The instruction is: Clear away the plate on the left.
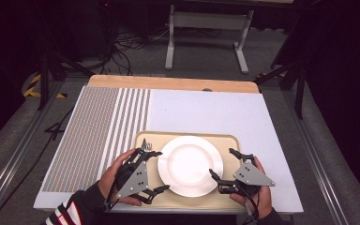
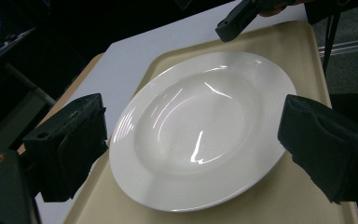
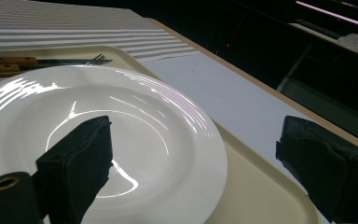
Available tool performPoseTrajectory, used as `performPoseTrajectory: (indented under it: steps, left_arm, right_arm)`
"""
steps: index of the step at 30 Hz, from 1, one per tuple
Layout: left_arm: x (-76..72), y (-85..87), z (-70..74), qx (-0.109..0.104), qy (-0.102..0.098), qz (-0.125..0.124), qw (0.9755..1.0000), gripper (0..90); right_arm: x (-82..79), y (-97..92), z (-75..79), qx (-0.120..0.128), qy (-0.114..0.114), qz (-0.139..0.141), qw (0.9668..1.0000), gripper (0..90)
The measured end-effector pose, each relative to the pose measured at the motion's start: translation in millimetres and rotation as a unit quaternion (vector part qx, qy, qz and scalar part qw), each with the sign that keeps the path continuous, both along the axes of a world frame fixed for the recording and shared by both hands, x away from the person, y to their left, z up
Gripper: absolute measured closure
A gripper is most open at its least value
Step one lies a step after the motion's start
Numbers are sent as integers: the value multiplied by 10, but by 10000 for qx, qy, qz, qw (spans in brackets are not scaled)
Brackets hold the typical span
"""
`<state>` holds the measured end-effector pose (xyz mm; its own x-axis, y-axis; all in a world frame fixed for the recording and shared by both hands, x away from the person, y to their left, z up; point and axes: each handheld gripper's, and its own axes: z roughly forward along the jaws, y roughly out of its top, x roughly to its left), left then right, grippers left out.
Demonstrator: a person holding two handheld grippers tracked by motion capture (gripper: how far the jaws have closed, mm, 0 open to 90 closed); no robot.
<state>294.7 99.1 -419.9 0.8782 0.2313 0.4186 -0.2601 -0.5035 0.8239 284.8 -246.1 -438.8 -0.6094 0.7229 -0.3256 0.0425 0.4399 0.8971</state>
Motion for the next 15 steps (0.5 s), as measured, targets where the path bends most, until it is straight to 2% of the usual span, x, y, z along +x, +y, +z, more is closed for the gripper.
performPoseTrajectory:
  steps: [15]
  left_arm:
    - [46, 180, 31, 0, -34, 208, 9998, 92]
  right_arm:
    - [-18, -8, 19, -28, -34, -20, 10000, 109]
